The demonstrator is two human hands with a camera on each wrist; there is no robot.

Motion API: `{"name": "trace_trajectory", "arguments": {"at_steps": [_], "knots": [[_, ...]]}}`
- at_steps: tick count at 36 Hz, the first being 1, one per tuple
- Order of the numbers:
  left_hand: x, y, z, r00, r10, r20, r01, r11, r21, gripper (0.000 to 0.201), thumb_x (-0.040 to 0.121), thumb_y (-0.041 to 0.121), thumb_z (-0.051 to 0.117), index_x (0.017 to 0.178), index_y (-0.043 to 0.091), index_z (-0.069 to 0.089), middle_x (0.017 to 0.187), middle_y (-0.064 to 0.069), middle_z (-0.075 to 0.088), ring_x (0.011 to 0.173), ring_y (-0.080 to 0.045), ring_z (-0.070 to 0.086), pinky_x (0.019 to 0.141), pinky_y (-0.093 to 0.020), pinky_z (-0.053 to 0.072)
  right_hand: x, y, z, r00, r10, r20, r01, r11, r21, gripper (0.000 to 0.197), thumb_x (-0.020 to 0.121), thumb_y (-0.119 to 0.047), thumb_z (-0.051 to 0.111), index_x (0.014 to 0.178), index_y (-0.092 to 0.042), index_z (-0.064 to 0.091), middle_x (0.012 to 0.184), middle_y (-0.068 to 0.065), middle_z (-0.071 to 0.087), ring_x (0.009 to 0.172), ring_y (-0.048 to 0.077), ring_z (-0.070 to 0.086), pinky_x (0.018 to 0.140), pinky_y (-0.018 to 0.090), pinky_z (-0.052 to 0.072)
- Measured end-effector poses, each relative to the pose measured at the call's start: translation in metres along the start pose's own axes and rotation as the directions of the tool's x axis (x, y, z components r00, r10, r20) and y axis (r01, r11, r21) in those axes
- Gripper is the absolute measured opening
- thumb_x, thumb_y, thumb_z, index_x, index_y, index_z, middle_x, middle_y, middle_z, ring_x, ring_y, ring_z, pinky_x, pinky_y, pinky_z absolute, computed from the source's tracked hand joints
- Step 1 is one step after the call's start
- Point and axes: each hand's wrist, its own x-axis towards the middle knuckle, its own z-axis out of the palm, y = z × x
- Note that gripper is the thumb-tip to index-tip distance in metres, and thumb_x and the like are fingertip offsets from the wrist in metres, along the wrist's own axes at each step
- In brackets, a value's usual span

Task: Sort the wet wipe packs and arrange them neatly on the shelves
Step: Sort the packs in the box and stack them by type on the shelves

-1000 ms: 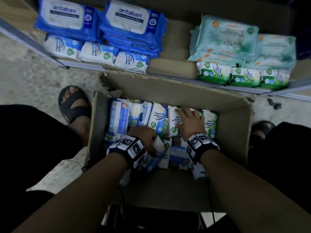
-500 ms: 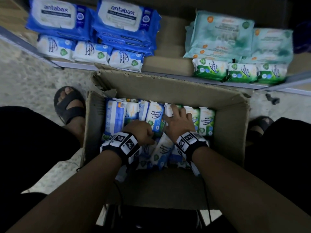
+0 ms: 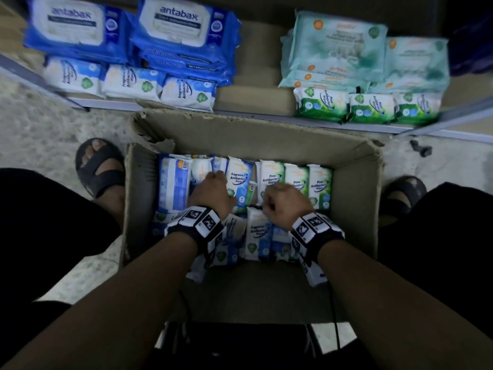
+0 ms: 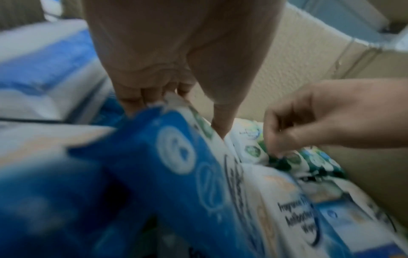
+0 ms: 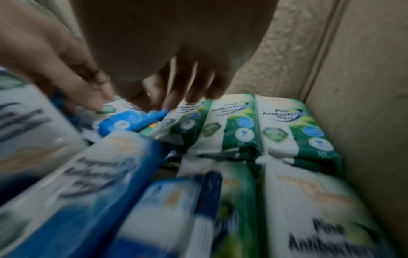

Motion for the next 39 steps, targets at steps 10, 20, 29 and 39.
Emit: {"name": "trace_trajectory", "arguments": {"at_steps": [10,20,29,39], "knots": [[0.005,0.001,0.018,0.999,-0.033,-0.037,0.034,0.999,0.025,0.057,0.091,0.044,0.062,0.13,0.008,0.04,0.122,-0.015,0.06,0.109,-0.034,0.06,0.084,-0.042,0.053,-0.017,-0.007,0.018,0.974,0.02,0.227,-0.014,1.0,-0.025,0.056,0.087,-0.039,0.069,0.134,-0.016,0.051,0.136,0.007,0.046,0.126,0.029,0.044,0.099,0.037,0.044],[-0.001,-0.005,0.017,0.999,-0.005,0.043,0.006,1.0,-0.005,0.031,0.091,0.039,0.061,0.107,0.021,0.041,0.103,-0.008,0.063,0.096,-0.031,0.06,0.082,-0.041,0.052,-0.04,0.015,0.012,0.916,0.161,0.367,-0.204,0.976,0.081,0.081,0.077,-0.04,0.079,0.141,-0.011,0.039,0.127,0.014,0.057,0.112,0.032,0.058,0.084,0.033,0.049],[-0.022,0.0,0.015,0.994,0.108,0.024,-0.111,0.978,0.178,0.032,0.096,0.042,0.04,0.103,0.012,0.051,0.107,-0.011,0.06,0.1,-0.032,0.056,0.089,-0.042,0.042,-0.047,0.012,0.008,0.9,0.091,0.426,-0.131,0.989,0.066,0.05,0.072,-0.046,0.08,0.111,-0.019,0.067,0.108,0.003,0.067,0.096,0.025,0.065,0.082,0.035,0.056],[-0.047,0.008,0.006,0.96,0.265,0.094,-0.28,0.933,0.228,0.033,0.096,0.028,0.053,0.125,0.015,0.044,0.11,-0.012,0.064,0.095,-0.03,0.061,0.074,-0.034,0.045,-0.049,0.008,-0.004,0.897,0.09,0.433,-0.155,0.981,0.118,0.073,0.08,-0.022,0.081,0.143,-0.012,0.046,0.144,0.012,0.048,0.13,0.03,0.047,0.101,0.031,0.04]]}}
